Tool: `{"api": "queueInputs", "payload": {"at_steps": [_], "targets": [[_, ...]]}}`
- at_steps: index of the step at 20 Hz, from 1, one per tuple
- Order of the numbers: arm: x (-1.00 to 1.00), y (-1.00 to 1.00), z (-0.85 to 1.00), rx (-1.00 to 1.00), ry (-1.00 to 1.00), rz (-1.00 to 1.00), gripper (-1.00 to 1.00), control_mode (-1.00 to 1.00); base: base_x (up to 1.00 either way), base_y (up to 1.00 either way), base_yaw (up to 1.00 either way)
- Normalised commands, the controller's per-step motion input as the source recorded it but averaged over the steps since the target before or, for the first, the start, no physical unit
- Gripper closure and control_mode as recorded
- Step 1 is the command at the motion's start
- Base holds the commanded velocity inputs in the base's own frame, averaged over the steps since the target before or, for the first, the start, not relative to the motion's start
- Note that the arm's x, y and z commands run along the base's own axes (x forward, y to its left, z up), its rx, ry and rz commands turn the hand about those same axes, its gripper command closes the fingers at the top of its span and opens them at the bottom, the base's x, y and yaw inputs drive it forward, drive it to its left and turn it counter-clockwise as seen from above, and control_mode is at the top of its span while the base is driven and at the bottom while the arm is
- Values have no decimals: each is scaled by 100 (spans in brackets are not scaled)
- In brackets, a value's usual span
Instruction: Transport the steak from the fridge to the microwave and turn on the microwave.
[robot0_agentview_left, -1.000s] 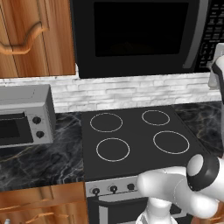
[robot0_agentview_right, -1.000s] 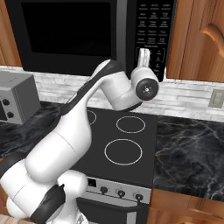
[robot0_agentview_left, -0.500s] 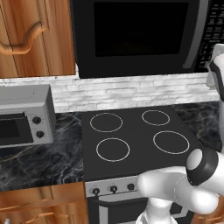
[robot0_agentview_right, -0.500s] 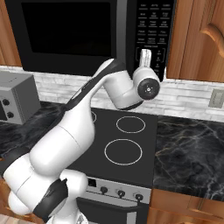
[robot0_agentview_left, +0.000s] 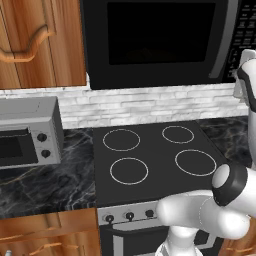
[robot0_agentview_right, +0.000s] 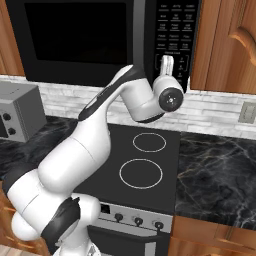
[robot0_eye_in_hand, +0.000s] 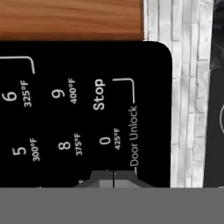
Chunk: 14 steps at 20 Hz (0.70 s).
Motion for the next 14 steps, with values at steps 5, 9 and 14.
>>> {"api": "queueInputs", "payload": {"at_steps": [5,9,14], "targets": [[20,-4,-11,0,0,0,100,-100,0,0,0],[23,-3,-9,0,0,0,100,-100,0,0,0],[15,-5,-7,0,0,0,100,-100,0,0,0]]}}
